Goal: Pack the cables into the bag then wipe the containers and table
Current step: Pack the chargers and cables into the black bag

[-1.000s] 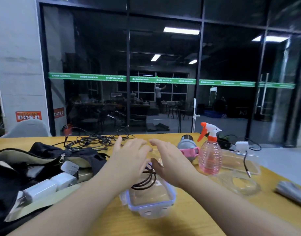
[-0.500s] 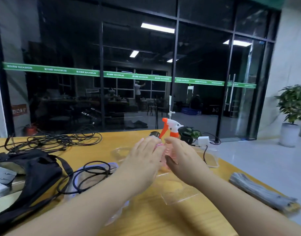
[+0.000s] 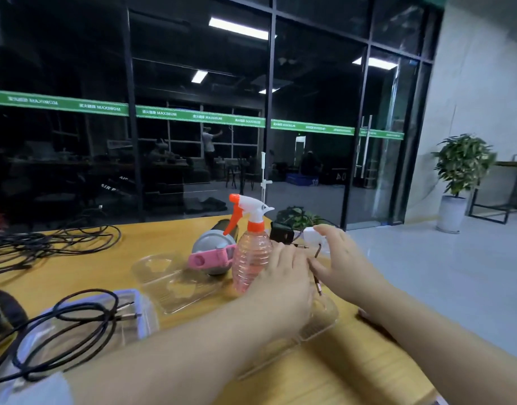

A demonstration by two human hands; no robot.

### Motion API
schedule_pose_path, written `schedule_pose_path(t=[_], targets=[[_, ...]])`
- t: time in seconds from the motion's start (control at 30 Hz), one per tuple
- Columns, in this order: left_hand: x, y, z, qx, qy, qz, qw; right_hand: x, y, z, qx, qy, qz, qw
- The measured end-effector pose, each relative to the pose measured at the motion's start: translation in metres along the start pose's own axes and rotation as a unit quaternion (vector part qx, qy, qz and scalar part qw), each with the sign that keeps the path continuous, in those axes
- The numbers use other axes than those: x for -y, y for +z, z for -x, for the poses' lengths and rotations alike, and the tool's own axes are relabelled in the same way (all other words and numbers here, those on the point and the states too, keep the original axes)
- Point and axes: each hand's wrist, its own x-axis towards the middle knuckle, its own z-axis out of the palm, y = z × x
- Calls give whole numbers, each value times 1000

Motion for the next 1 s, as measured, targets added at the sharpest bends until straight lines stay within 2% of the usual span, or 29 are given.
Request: schedule_pose_path(t=[0.23,0.4,0.57,0.87,1.0], targets=[[-5,-2,-46,57,-74,-1,996,-27,-9,-32,38,61,22,997],[-1,18,-74,27,-142,24,989,-37,-1,-50,61,67,50,995],[2,32,-94,2,-150,12,989,-45,10,-60,137,88,80,983],[-3,32,-129,-42,-221,112,968,-58,14,-78,78,55,21,995],[0,30,-141,-56,-235,74,967,-69,21,-85,57,74,-13,996]])
